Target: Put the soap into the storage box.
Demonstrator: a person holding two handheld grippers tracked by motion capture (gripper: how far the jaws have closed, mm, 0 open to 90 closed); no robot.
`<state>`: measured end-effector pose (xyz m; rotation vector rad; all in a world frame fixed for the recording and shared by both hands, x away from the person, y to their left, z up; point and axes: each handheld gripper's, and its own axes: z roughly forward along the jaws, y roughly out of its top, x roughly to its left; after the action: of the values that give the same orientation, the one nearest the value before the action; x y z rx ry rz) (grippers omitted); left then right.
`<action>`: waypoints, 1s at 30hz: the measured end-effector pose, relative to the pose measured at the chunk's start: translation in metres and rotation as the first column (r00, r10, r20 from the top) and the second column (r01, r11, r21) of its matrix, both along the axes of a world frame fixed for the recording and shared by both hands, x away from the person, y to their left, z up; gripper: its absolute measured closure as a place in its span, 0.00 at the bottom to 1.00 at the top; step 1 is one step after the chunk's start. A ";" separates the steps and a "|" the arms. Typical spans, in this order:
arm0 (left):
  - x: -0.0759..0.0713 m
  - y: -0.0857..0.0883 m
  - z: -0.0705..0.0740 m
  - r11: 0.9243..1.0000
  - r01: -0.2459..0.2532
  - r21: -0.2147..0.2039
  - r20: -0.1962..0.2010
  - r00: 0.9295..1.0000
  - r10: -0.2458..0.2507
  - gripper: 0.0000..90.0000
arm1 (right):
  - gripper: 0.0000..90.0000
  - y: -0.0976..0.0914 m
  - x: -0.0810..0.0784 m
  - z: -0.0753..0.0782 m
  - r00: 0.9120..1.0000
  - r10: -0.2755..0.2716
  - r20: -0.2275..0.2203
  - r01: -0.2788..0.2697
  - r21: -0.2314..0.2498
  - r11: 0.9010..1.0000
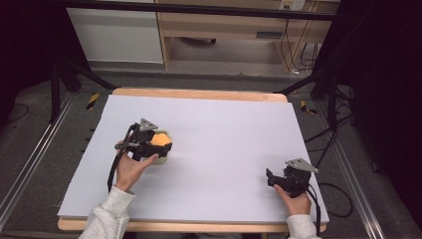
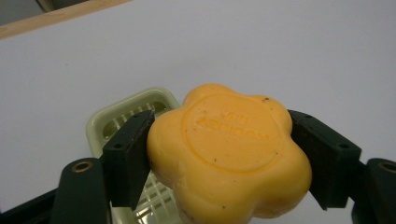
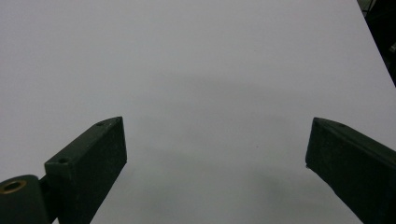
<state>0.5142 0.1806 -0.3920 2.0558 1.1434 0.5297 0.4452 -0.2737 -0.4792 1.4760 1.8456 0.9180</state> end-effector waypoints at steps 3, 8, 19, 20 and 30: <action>0.003 0.001 0.000 1.000 -0.006 0.002 0.003 1.000 0.006 0.30 | 0.06 0.000 0.000 0.000 1.000 -0.001 -0.001 0.001 0.000 1.000; 0.011 0.005 -0.002 0.999 -0.034 -0.001 0.009 0.999 0.034 0.30 | 0.06 0.000 0.001 -0.001 1.000 0.001 -0.004 -0.001 -0.002 1.000; 0.028 0.006 -0.015 0.998 -0.057 0.022 -0.005 0.998 0.057 0.30 | 0.06 0.000 0.001 -0.001 1.000 0.000 -0.005 0.000 -0.004 1.000; 0.029 0.007 -0.016 0.998 -0.055 0.030 -0.009 0.998 0.056 0.30 | 0.06 0.000 0.001 -0.001 1.000 0.002 -0.005 -0.002 -0.004 1.000; 0.036 0.020 -0.026 0.996 -0.090 0.008 -0.023 0.996 0.090 0.30 | 0.07 0.001 0.001 -0.001 1.000 0.003 -0.005 -0.003 -0.005 1.000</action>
<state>0.5502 0.2004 -0.4179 2.0290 1.2547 0.5551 0.4462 -0.2732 -0.4800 1.4746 1.8529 0.9103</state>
